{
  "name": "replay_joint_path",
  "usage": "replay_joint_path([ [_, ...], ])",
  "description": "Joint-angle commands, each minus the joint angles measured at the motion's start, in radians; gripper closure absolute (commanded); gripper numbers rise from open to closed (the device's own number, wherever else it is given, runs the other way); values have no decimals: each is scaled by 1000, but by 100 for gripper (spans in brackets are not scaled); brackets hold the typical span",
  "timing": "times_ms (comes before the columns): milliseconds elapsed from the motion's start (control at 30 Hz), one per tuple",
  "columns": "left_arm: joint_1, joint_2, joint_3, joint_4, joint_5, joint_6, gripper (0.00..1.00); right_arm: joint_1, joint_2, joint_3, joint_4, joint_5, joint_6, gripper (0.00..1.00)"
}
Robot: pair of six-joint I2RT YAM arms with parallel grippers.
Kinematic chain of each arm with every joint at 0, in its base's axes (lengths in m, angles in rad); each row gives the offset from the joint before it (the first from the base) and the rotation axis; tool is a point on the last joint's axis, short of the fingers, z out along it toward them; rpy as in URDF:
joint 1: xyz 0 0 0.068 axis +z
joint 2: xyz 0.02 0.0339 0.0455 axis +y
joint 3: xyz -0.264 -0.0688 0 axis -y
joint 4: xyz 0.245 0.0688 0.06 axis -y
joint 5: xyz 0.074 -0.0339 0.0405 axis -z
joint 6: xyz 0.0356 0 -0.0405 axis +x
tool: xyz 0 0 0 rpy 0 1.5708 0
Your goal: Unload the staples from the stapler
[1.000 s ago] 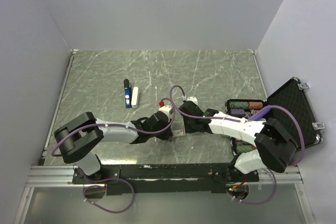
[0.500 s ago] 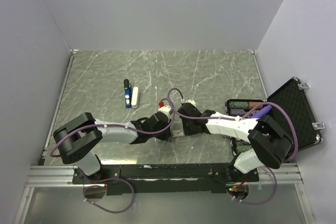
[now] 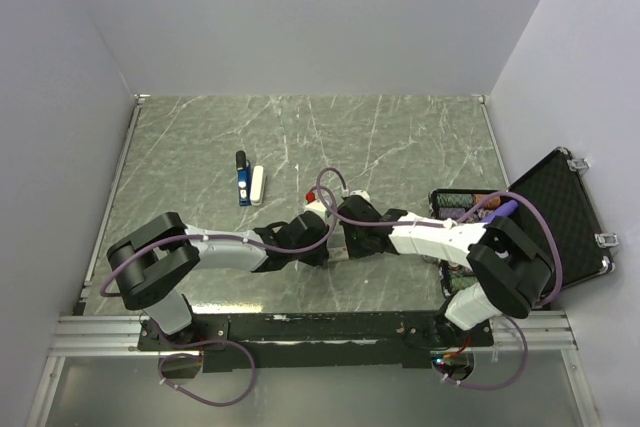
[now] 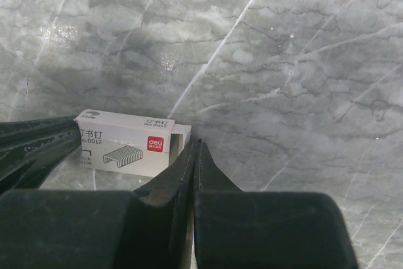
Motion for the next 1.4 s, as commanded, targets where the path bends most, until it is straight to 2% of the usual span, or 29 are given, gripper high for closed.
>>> replay_joint_path([
  [0, -6, 46, -3, -107, -27, 1, 99, 19, 23, 47, 26, -11, 16, 100],
  [467, -9, 59, 6, -98, -18, 4, 99, 38, 39, 70, 106, -131, 67, 100],
  [667, -11, 51, 5, -101, -24, 1, 99, 41, 42, 69, 95, -123, 64, 100],
  [800, -11, 13, -7, -119, -51, -6, 99, 36, 16, 54, 65, -62, 53, 100],
  [867, -11, -9, -12, -122, -65, -7, 95, 31, -1, 46, 55, -38, 50, 100],
  [1000, -11, -26, -12, -156, -84, -12, 83, 22, -29, 41, 26, 13, 42, 89],
  [1233, -11, -62, -18, -197, -114, -26, 74, 4, -82, 32, -23, 97, 31, 63],
  [1367, -11, -122, -17, -236, -142, -27, 66, -11, -125, 34, -37, 133, 22, 58],
])
